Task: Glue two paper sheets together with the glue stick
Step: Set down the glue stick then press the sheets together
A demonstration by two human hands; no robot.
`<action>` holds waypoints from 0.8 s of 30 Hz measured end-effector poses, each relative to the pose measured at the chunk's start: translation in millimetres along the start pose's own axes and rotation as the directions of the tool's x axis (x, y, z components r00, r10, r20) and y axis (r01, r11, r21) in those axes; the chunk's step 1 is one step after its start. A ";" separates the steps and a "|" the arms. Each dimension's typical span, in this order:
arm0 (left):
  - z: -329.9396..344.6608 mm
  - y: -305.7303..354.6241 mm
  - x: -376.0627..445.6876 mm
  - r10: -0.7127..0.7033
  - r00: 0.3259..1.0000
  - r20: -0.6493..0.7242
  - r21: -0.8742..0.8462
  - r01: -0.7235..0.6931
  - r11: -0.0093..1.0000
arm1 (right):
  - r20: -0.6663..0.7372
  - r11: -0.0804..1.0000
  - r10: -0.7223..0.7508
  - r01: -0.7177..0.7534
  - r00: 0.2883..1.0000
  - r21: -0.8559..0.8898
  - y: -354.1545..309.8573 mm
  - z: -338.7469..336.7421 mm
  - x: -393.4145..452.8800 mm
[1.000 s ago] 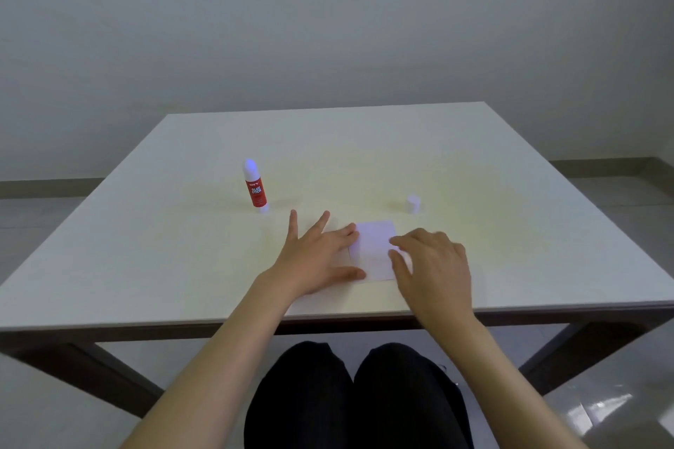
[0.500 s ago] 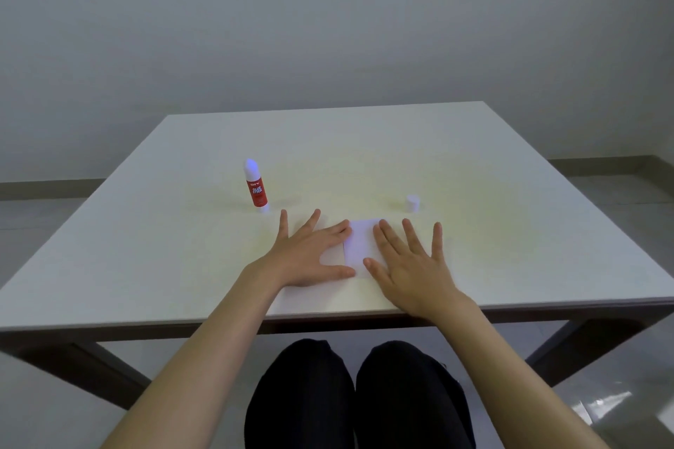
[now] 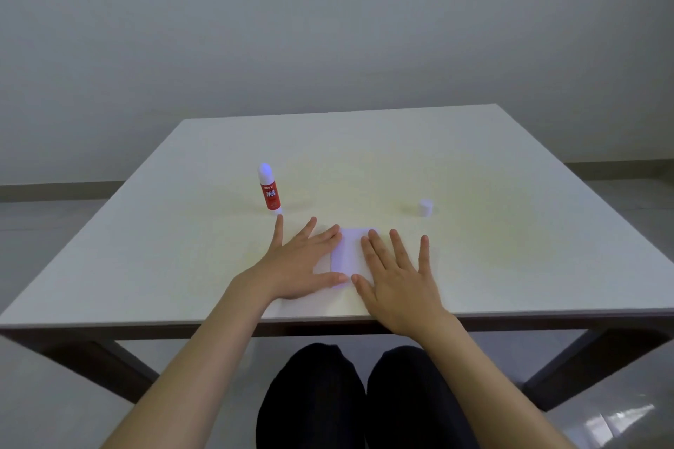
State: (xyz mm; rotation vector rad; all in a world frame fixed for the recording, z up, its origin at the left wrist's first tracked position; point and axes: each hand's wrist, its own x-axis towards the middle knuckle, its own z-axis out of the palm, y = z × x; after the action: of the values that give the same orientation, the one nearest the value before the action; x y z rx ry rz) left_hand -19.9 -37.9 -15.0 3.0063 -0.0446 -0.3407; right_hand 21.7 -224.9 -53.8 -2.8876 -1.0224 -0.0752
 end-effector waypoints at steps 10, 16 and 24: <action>7.7 -1.2 -3.9 0.025 0.999 0.040 -0.193 -0.017 0.981 | 0.062 0.983 -0.183 0.182 0.981 0.020 -5.7 -11.5 -4.9; 6.0 -1.0 -3.5 0.022 0.999 0.049 -0.197 -0.012 0.980 | 0.159 0.999 -0.017 0.024 0.987 -0.039 12.8 -24.8 26.0; 8.1 -2.6 -1.4 0.032 0.999 0.036 -0.243 -0.022 0.970 | 0.093 0.970 -0.243 0.241 0.966 0.024 -5.6 -13.3 -8.7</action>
State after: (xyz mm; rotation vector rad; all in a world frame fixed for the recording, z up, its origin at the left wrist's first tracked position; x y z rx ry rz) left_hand -23.0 -36.1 -22.8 2.7545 -0.0439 -0.3741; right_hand 11.1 -227.2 -40.8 -2.7638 -1.3837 0.0557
